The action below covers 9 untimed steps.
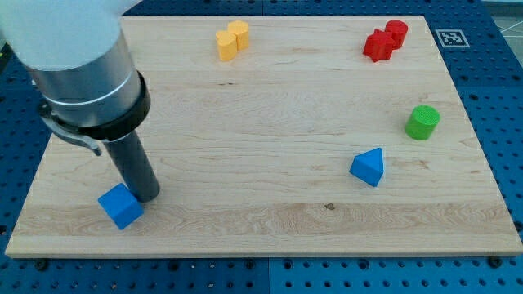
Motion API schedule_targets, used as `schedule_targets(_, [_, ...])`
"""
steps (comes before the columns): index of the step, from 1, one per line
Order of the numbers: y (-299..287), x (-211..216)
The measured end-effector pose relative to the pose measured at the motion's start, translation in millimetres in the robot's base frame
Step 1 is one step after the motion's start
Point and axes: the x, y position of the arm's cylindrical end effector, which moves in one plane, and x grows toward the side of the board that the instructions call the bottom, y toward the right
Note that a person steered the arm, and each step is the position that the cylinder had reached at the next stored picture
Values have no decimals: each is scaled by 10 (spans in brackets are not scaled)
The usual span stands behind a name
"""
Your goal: Push the blue cube to the bottom left
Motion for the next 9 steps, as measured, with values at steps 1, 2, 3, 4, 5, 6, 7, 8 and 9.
schedule_targets(1, [-134, 0])
schedule_targets(2, [-224, 0])
schedule_targets(3, [26, 150])
schedule_targets(4, [75, 280])
schedule_targets(5, [75, 283])
schedule_targets(6, [43, 283])
schedule_targets(7, [-50, 283])
schedule_targets(8, [-172, 283])
schedule_targets(9, [-303, 282])
